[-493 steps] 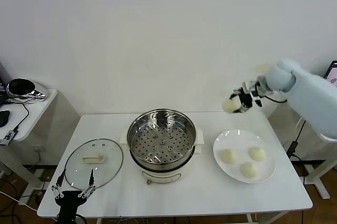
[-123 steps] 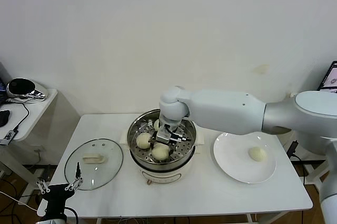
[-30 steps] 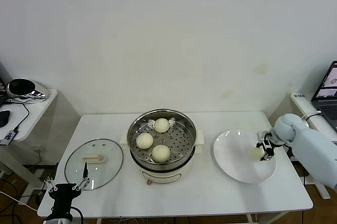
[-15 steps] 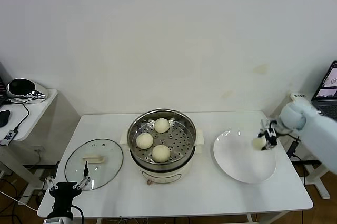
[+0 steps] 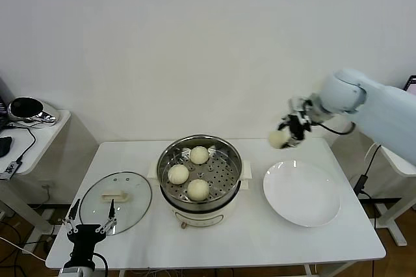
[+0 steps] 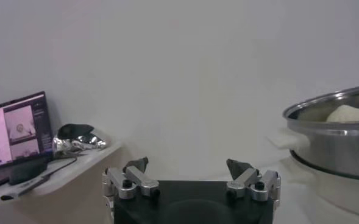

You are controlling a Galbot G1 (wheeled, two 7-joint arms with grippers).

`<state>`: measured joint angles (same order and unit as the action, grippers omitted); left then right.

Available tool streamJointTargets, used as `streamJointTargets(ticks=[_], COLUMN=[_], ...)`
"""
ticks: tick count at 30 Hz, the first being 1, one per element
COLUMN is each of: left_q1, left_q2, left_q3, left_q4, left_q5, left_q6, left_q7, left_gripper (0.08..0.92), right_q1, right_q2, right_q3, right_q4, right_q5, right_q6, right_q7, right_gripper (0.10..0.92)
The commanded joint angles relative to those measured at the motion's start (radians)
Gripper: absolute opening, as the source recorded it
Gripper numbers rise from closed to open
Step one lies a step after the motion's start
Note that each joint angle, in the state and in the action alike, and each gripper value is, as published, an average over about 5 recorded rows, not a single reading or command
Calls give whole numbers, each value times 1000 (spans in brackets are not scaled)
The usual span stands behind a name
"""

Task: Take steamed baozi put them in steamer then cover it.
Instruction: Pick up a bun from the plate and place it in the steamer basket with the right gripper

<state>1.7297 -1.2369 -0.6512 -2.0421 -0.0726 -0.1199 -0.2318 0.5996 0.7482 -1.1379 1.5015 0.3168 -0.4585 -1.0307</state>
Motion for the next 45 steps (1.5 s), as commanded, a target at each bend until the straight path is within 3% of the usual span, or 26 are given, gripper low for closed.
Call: streamJointTargets(ticks=[1, 13, 26, 45], left_q1=[3, 3, -2, -4], left_q2=[-3, -8, -7, 0], left_q3=[2, -14, -20, -30], left_q4=[-3, -16, -23, -23], left_q5=[-2, -16, -19, -23], left_q6=[-3, -4, -3, -2], left_q7=[0, -1, -1, -2], left_gripper=[823, 823, 823, 823], right_q1=[180, 28, -93, -147], right_q2=[280, 418, 434, 428], right_q3=[-191, -212, -187, -159], right_q4=[62, -48, -162, -191], right_q5=[332, 252, 104, 56], right_q6=[-208, -254, -236, -216], right_q7=[142, 165, 142, 118], right_gripper=[577, 577, 577, 592])
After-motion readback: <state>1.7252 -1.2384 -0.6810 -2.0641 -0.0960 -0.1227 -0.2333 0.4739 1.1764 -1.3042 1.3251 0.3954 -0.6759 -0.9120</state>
